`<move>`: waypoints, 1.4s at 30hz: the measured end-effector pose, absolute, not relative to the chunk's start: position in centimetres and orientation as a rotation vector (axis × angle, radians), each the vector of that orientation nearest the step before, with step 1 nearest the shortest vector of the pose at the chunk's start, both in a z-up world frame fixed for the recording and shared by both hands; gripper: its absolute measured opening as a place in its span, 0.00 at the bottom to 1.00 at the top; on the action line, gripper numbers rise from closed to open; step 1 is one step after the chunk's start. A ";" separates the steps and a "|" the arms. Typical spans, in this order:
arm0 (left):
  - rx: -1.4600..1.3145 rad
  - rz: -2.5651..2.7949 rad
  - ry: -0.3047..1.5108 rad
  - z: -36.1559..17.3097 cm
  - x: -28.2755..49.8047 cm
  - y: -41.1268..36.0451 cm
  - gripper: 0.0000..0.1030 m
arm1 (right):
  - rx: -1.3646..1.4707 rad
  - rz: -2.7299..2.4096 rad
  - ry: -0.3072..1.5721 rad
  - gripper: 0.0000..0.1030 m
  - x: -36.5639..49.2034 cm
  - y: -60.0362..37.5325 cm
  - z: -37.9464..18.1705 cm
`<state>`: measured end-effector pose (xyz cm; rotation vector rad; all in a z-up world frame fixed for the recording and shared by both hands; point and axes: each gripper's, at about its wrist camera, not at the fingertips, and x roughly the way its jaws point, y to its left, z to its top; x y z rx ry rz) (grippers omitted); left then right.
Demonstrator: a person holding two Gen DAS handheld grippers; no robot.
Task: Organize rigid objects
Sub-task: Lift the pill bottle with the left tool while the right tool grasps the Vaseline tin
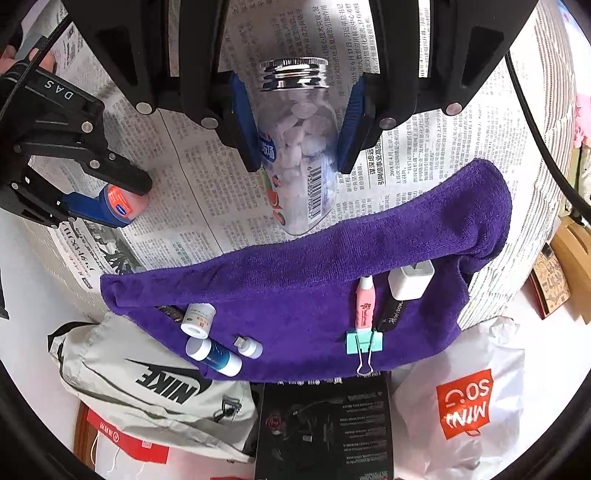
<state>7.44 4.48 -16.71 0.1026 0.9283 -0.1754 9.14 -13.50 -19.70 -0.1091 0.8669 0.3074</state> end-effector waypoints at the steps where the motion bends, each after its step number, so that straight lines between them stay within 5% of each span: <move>1: 0.098 -0.175 0.916 -16.7 7.3 4.5 0.39 | -0.112 0.306 0.867 0.45 9.1 -13.5 -19.7; 42: 0.081 -0.163 0.879 -16.7 6.9 4.4 0.39 | -0.224 0.221 0.833 0.52 8.7 -12.2 -19.6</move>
